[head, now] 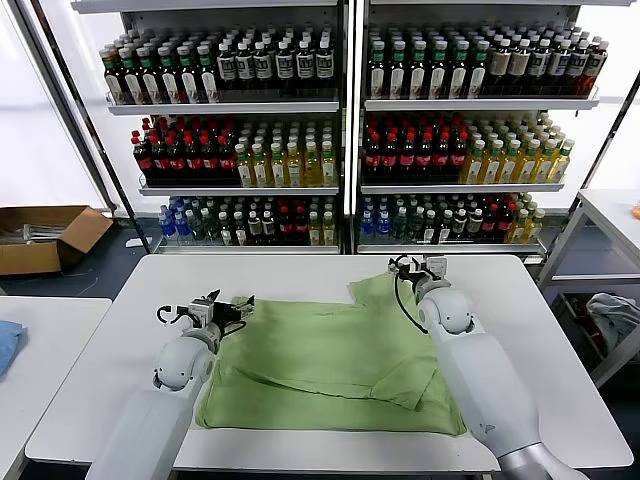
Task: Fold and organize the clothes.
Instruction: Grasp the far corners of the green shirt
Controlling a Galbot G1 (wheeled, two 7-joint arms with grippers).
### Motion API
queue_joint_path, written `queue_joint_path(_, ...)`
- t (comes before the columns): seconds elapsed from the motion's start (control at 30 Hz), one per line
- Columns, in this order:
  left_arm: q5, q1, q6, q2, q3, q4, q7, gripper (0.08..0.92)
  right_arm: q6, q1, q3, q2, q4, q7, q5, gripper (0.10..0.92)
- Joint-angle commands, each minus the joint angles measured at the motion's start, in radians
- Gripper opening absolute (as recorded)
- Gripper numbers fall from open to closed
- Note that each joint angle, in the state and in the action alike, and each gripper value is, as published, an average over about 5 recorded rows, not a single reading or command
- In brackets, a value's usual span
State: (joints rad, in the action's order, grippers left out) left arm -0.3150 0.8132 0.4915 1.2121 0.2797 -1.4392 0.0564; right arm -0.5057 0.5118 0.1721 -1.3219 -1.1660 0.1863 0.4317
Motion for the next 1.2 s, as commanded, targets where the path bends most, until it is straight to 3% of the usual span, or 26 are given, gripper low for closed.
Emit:
queue_joint_path(0.03,-0.005,-0.038,-0.004,0.004,-0.014,0.100,-0.008,0.823,0.009,-0.049,-0.008,-0.047,0.154,-0.010,-0.015,0.823)
queue_joint_path(0.53,-0.004,-0.033,0.002,0.025,-0.014,0.126,-0.007,0.797,0.017,-0.041,-0.005,-0.086,0.191,-0.011,-0.055,0.805)
queue_joint_path(0.9,-0.016,0.004,0.016,0.034,-0.011,0.108,-0.012,0.502,0.001,0.022,-0.008,-0.066,0.124,0.002,-0.058,0.514)
queue_joint_path(1.2,-0.021,0.024,-0.013,0.033,0.001,0.077,-0.012,0.242,-0.005,0.081,-0.013,-0.037,-0.020,0.007,-0.046,0.254)
